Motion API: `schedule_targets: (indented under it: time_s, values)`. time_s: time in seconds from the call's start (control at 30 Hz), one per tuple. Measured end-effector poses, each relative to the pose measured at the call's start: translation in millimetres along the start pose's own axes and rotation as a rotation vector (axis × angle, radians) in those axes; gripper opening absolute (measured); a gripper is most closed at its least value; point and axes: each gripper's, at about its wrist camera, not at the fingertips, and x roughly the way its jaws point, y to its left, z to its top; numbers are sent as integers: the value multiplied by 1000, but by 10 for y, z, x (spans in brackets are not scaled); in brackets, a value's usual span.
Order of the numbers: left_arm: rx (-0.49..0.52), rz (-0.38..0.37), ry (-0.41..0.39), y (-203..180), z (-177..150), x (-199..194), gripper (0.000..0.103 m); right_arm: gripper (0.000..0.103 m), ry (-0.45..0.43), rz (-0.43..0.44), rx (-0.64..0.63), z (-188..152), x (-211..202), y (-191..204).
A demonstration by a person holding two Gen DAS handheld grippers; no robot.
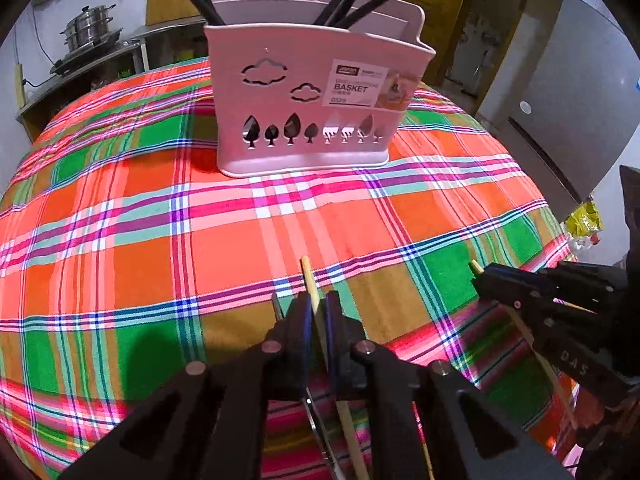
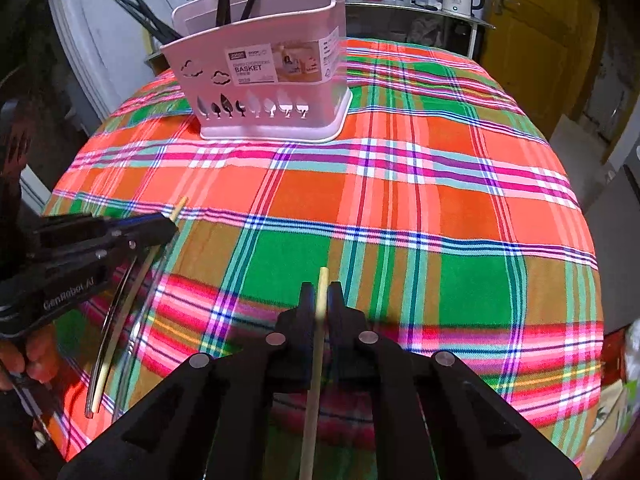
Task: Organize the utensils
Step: 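Lift both wooden chopsticks upright over the pink basket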
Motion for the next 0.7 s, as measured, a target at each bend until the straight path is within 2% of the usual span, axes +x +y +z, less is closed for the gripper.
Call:
schedule_targets:
  time_s: [0.17, 0.37, 0.7]
  values:
    - [11, -40, -52, 3, 78, -224, 6, 5, -43, 46, 28, 42, -102, -9]
    - [29, -65, -110, -27, 220, -522, 6, 5, -126, 61, 32, 162, -364, 4]
    - [77, -81, -247, -112, 450, -1151, 6, 5, -314, 81, 25, 376, -998, 34]
